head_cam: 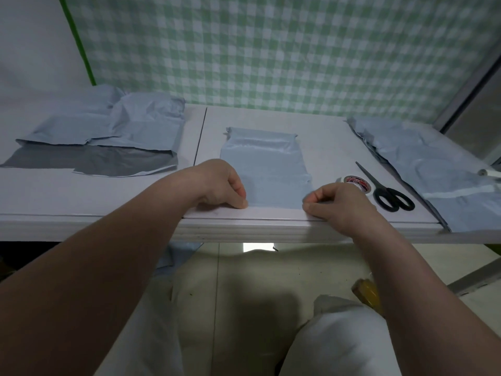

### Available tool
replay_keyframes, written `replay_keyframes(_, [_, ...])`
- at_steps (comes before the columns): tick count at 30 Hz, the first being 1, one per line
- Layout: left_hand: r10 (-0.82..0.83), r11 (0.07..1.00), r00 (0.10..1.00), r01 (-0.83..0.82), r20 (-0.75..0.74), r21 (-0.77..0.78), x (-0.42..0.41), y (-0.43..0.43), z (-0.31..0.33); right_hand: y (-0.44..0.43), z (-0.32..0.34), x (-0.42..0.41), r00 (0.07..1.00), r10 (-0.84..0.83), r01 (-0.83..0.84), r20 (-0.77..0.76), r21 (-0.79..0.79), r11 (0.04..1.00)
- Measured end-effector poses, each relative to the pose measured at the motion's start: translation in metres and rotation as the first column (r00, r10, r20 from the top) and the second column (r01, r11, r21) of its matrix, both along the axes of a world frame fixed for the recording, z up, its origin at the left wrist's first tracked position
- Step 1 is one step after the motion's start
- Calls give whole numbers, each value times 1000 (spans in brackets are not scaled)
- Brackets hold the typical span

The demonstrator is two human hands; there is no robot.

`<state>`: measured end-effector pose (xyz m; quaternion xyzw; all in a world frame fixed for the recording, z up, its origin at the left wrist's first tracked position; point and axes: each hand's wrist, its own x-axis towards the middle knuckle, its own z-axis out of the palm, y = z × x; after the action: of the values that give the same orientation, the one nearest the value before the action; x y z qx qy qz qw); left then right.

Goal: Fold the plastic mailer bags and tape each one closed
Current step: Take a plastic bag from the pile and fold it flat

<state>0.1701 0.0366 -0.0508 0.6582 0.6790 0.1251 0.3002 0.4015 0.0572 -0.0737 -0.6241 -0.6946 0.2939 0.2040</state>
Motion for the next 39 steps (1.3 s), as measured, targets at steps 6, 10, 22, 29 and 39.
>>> replay_keyframes(6, [47, 999, 999, -47, -7, -21, -12, -4, 2, 1, 1, 9, 999, -10, 9, -38, -41, 999])
replay_keyframes(10, [87, 995, 996, -87, 4, -45, -22, -8, 4, 3, 0, 11, 998, -34, 32, -49, -37, 999])
replay_keyframes(22, [135, 989, 991, -135, -11, -55, -38, -19, 8, 2, 0, 14, 999, -37, 35, -39, -48, 998])
replay_keyframes(29, [145, 989, 989, -145, 14, 13, -36, -26, 6, -3, -2, 13, 998, -39, 42, -49, 67, 997])
replay_keyframes(39, [147, 944, 982, -104, -117, 313, -9, -35, 5, -1, -6, 23, 892, -386, 243, 234, 471, 848])
